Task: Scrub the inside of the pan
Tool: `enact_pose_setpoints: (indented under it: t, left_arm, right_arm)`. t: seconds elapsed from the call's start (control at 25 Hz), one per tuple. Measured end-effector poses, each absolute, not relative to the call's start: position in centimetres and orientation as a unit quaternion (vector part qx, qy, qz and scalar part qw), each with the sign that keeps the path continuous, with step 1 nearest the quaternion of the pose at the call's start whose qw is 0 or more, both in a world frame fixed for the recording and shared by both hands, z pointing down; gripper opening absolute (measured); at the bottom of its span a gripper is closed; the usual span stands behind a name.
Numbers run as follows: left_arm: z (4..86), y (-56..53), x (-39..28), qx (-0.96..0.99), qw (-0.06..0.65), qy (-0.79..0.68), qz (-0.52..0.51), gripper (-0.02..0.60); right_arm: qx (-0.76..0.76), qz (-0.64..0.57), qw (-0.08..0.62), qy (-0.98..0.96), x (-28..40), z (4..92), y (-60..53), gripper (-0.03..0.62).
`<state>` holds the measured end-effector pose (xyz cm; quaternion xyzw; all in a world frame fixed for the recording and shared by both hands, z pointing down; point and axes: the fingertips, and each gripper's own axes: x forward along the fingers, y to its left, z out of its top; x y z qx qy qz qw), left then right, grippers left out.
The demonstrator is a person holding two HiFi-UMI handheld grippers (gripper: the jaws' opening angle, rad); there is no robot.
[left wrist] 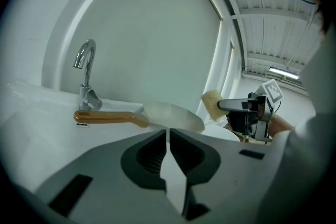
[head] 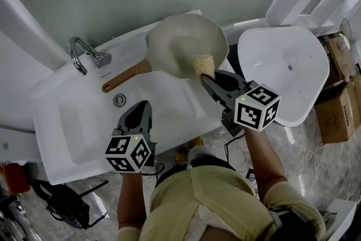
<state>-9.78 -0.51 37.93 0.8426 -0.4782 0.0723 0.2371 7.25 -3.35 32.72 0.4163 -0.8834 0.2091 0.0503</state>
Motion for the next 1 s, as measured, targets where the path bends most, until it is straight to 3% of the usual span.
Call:
enact_pose_setpoints:
  t: [1.0]
  left_arm:
    - [40.1, -10.1, -4.2, 0.784, 0.289, -0.546, 0.059, 0.071]
  right_arm:
    - [0.346, 0.165, 0.116, -0.916, 10.9, 34.0, -16.9, 0.083]
